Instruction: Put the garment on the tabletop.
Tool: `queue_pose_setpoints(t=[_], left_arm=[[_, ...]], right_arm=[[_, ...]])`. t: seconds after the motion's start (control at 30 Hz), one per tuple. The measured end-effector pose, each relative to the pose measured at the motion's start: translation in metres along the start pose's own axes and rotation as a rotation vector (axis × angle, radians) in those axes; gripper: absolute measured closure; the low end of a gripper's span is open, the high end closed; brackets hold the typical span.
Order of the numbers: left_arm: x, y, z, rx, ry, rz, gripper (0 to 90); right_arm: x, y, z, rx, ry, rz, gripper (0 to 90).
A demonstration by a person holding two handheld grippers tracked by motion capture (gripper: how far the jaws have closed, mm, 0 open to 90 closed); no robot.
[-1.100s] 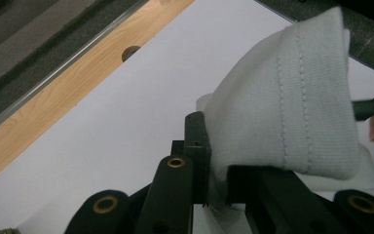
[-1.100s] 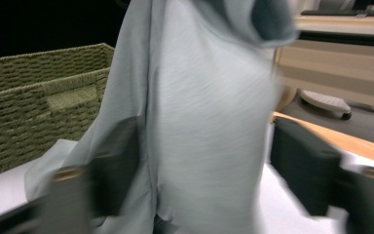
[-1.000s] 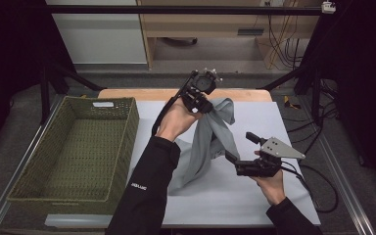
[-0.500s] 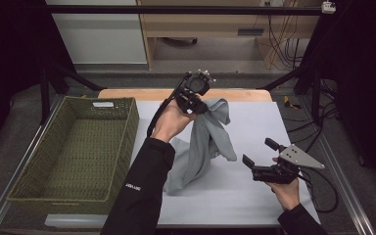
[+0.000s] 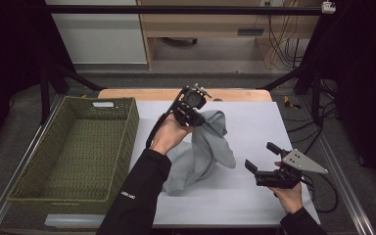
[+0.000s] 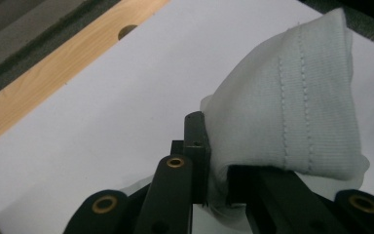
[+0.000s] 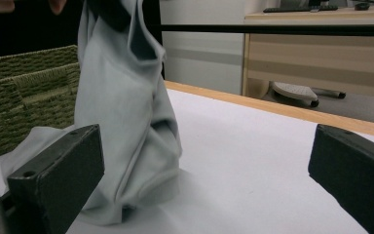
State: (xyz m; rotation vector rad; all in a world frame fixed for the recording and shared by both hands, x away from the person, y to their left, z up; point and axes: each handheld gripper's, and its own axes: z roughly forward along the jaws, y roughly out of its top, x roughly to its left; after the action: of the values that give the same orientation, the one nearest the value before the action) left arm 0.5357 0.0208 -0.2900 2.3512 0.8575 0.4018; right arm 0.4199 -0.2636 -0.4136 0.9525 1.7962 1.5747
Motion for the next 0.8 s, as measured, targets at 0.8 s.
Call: queue_pose_setpoints(t=[0.8], left_arm=[[-0.013, -0.043, 0.051, 0.053, -0.055, -0.007, 53.5]], right_arm=[[-0.002, -0.004, -0.004, 0.003, 0.012, 0.035, 0.2]])
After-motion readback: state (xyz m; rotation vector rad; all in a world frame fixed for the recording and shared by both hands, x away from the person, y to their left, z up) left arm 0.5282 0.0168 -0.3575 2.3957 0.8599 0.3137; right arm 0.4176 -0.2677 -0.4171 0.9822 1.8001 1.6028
